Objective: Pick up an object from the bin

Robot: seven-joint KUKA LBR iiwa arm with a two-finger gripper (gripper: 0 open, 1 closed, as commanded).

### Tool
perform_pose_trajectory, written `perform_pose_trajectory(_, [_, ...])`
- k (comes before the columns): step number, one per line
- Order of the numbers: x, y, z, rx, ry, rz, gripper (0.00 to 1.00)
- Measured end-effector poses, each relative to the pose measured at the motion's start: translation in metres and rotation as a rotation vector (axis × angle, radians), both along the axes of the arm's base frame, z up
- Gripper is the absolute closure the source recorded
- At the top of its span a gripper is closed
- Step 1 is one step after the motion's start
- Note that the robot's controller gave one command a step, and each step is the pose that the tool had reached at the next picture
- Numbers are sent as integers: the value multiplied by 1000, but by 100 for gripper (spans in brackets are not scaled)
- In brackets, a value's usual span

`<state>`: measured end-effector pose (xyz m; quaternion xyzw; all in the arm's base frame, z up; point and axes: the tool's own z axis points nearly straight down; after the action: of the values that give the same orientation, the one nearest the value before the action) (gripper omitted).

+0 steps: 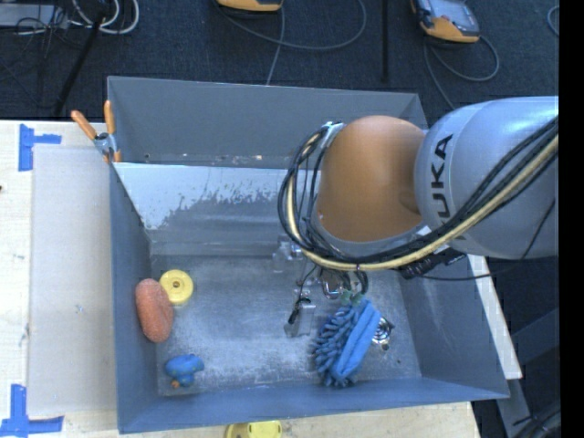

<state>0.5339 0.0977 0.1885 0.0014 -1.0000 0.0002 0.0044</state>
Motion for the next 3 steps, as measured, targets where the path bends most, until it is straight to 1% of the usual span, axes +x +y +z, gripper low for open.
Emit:
perform_pose_trajectory(1, [2, -1, 4, 1, -7, -3, 0])
perform_pose_trajectory(2, [2, -50, -35, 1, -9, 139, 0])
perform_pose_trajectory(3, [-42, -109, -50, 2, -6, 253, 0])
